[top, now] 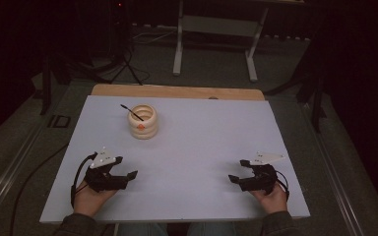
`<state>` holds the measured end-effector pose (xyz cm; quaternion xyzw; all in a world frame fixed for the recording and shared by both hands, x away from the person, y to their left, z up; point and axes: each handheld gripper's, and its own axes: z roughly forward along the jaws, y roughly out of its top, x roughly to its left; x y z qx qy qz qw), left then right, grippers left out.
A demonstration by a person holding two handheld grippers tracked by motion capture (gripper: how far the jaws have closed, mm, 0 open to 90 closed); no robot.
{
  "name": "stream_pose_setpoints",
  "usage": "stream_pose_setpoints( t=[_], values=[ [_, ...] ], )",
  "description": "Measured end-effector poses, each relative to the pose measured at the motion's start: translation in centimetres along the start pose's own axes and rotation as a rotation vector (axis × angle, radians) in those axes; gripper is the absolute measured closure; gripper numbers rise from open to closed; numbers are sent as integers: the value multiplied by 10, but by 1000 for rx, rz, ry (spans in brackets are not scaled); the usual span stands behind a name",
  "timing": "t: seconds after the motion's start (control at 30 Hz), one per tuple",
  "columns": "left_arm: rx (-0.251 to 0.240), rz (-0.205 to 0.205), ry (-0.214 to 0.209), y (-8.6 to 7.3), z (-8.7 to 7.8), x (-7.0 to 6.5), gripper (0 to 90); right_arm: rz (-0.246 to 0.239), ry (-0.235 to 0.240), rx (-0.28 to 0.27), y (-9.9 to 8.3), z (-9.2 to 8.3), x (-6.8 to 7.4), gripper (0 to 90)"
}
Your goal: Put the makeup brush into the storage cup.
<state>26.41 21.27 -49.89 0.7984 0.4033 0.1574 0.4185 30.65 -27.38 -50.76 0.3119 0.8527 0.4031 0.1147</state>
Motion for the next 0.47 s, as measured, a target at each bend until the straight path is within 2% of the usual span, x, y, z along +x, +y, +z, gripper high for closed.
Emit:
stream_pose_setpoints(
  t=[0.3,0.47],
  values=[
    [16,27,-3,0,3,-2,232,0,7,-4,0,0,-1,228],
    [8,35,3,1,1,-2,232,3,7,-15,0,-1,-2,228]
  ],
)
